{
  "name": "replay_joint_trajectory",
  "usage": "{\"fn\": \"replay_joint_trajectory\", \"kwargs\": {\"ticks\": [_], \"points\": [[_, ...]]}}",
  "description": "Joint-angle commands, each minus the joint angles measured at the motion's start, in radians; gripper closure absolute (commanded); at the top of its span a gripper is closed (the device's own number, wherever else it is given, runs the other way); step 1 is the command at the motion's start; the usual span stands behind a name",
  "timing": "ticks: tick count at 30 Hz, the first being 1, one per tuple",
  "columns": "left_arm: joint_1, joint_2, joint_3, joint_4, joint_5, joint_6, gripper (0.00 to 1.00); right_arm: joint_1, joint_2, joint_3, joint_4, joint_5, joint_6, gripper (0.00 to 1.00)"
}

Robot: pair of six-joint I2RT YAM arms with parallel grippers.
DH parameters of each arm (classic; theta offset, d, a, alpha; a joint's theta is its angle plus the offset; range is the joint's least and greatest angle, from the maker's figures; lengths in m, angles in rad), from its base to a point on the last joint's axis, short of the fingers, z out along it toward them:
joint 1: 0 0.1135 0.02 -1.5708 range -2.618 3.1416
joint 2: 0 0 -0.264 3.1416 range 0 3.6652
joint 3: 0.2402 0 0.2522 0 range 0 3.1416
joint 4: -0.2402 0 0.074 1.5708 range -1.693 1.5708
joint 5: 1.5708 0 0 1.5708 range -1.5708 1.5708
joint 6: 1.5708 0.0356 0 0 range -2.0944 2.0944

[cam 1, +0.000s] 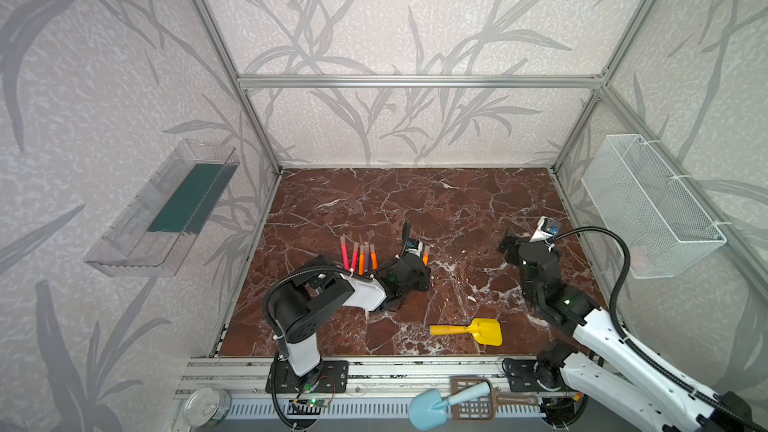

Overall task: Insert the pens into the pen caps
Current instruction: 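Lower the capped orange marker beside the other markers with left and release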

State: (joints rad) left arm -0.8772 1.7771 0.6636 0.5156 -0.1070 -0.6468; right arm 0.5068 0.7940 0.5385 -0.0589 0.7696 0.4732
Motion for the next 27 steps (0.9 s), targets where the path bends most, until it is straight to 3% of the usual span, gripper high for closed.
{"fn": "replay_joint_trajectory", "kwargs": {"ticks": [1,5,8,11,14,17,20,22,24,25,27], "points": [[-0.003,0.005,-0.009,-0.18,-0.1,0.01,0.41,-0.085,0.054,-0.036,0.12,-0.017,-0.16,0.01],[-0.004,-0.095,0.023,-0.268,-0.103,0.075,0.2,-0.143,0.186,-0.09,0.255,-0.002,-0.267,0.01],[-0.003,-0.225,0.052,-0.377,-0.155,0.112,0.17,-0.181,0.315,-0.12,0.365,-0.002,-0.319,0.01],[0.003,-0.377,0.074,-0.486,-0.329,0.137,0.17,-0.21,0.495,-0.137,0.559,-0.063,-0.371,0.01],[0.06,-0.5,0.064,-0.488,-0.597,0.227,0.0,-0.215,0.603,-0.162,0.829,-0.142,-0.497,0.01],[0.232,-0.569,-0.01,-0.295,-0.618,0.447,0.0,-0.27,0.617,-0.209,0.922,-0.324,-0.555,0.01],[0.447,-0.528,-0.06,-0.184,-0.656,0.566,0.0,-0.324,0.757,-0.28,1.237,-0.458,-0.548,0.01],[0.618,-0.458,-0.07,-0.173,-0.568,0.575,0.0,-0.317,0.828,-0.246,1.249,-0.464,-0.576,0.01],[0.746,-0.389,-0.092,-0.135,-0.504,0.541,0.0,-0.312,0.774,-0.187,1.045,-0.451,-0.555,0.01],[0.788,-0.362,-0.103,-0.111,-0.477,0.503,0.0,-0.315,0.748,-0.152,0.938,-0.458,-0.546,0.01],[0.843,-0.306,-0.134,0.027,-0.381,0.507,0.0,-0.329,0.754,-0.164,0.98,-0.475,-0.539,0.01]]}}
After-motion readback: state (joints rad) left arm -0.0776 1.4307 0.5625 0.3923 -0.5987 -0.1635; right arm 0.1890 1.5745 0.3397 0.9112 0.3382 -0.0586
